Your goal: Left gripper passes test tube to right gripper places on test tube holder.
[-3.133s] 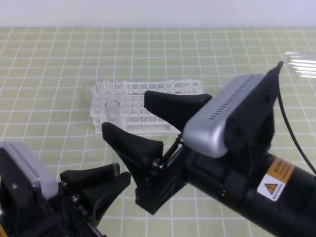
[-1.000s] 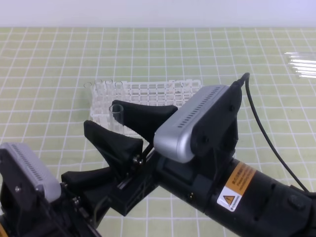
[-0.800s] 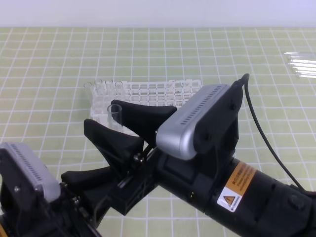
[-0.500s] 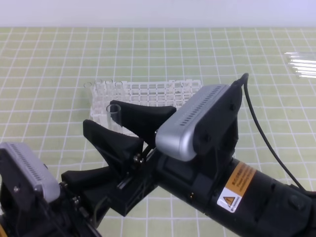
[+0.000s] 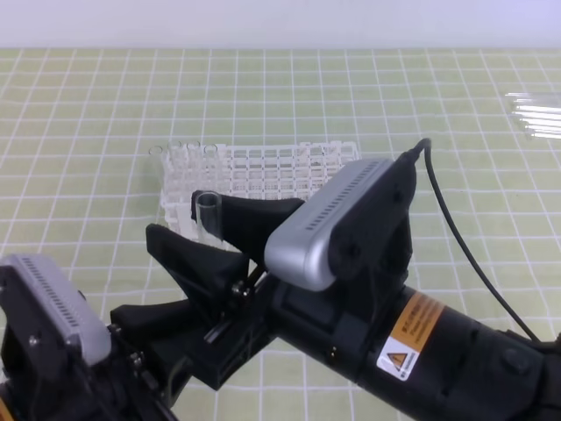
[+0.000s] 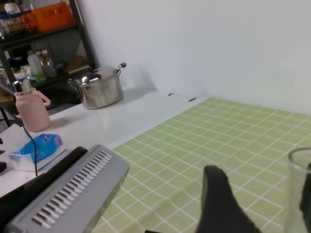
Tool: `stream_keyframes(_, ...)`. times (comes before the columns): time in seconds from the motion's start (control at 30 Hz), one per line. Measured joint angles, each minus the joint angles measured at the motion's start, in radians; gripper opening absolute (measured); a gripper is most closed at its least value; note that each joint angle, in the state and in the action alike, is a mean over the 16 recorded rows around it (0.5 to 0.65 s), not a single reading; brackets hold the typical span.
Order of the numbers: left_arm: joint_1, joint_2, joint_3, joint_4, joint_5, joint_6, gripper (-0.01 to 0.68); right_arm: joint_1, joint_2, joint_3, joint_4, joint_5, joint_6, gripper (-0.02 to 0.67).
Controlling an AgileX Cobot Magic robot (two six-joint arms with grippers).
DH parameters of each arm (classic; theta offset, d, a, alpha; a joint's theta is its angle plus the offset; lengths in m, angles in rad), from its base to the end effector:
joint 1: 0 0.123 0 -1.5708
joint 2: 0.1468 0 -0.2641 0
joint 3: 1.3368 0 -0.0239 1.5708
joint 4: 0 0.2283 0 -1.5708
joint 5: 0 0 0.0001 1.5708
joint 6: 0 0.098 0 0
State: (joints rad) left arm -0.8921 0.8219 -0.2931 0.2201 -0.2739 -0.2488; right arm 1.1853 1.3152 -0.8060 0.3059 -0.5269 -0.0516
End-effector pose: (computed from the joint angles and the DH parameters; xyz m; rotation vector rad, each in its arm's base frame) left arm 0.0981 -0.1308 0.2477 0.7877 1.6202 -0.7248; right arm 0.1212 0.2594 0.3219 -0.6161 1.4472 1.0078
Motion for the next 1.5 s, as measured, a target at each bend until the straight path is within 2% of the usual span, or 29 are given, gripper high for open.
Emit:
stream_keyframes(0.77,0.000,0.000,0.000,-0.005,-0.008,-0.014,0.002,-0.005,0.004,0.000,-0.006,-0.012,-0.023,0.011)
stream_keyframes(1.27,0.000,-0.002,0.000,-0.003,-0.043,-0.013,0.037,0.001,0.004,0.000,-0.009,-0.006,-0.010,0.010)
stream_keyframes(1.5,0.000,-0.046,0.000,-0.003,0.005,-0.015,0.045,0.000,-0.002,0.000,0.072,0.009,-0.094,0.010)
